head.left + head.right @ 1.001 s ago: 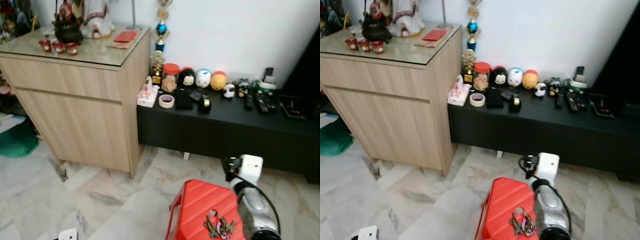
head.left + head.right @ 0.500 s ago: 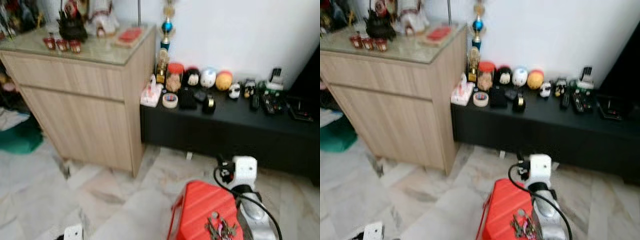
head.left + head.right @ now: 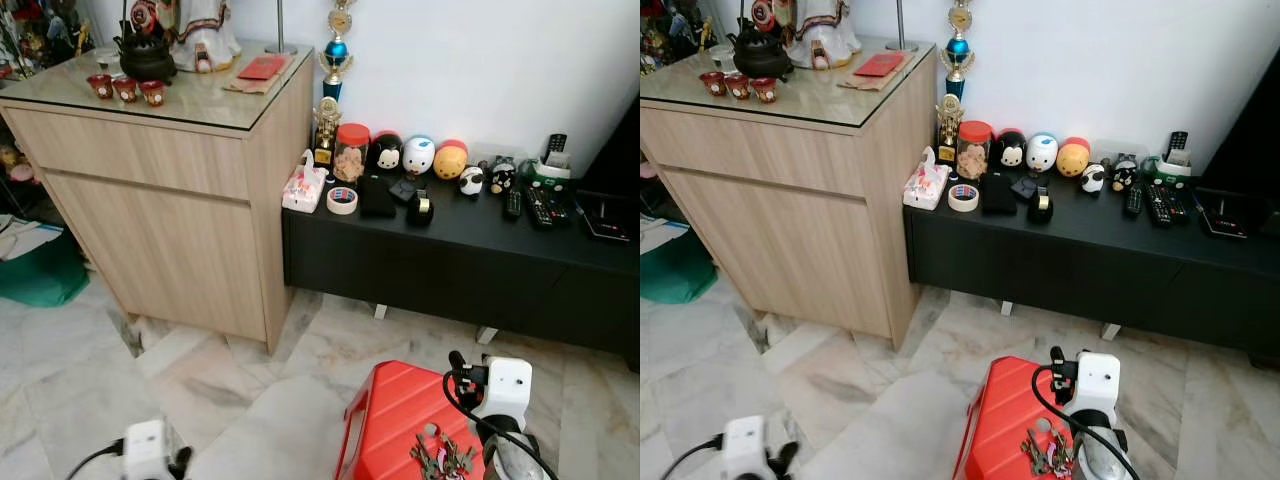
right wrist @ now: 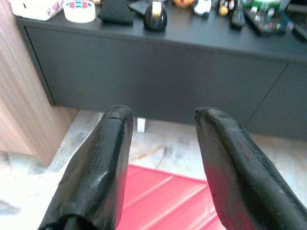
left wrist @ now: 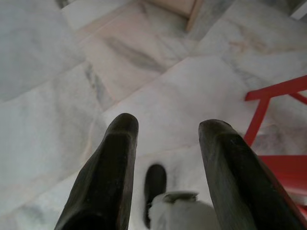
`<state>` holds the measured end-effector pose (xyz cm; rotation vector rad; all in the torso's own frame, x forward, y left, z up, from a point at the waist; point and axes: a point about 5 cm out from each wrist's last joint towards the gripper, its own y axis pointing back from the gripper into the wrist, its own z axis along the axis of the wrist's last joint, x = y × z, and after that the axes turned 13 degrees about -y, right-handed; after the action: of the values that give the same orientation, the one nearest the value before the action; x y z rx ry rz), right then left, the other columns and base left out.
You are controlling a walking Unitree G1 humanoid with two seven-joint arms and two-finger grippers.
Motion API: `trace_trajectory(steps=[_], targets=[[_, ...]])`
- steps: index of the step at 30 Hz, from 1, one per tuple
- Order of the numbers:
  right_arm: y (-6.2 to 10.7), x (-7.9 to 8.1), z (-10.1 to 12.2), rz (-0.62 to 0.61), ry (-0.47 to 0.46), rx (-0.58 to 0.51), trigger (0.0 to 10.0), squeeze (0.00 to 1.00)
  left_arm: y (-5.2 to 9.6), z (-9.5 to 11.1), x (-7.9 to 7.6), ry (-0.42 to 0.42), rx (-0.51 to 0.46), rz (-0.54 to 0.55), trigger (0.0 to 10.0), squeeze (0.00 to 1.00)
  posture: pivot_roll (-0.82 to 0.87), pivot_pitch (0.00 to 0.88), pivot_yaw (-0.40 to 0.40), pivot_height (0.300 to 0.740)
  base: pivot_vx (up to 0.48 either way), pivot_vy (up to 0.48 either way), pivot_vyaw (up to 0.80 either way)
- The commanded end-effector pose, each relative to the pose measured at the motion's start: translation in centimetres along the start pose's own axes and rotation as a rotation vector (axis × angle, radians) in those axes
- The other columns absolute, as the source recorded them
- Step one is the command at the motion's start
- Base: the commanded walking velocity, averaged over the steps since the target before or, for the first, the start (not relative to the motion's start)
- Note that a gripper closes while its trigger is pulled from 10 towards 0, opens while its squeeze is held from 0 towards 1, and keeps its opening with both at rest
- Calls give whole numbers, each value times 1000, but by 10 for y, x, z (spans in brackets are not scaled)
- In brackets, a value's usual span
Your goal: Hang keys on a hook
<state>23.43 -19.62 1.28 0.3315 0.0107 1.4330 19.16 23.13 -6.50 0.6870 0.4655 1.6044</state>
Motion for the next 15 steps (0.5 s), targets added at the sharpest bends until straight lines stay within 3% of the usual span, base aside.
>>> trace_trajectory(steps=[1, 7, 15], targets=[[-3, 0, 10, 6, 17, -26, 10000, 0, -4, 12, -9, -35, -41, -4, 10000, 0, 26, 0, -55, 740, 0, 0, 0], [-8, 2, 9, 4, 57, 5, 10000, 0, -5, 10, -17, -39, -10, -21, 10000, 0, 32, 0, -58, 740, 0, 0, 0], [-9, 2, 12, 11, 59, 3, 10000, 0, -1, -4, -12, -50, 52, -18, 10000, 0, 24, 0, -56, 685, 0, 0, 0]])
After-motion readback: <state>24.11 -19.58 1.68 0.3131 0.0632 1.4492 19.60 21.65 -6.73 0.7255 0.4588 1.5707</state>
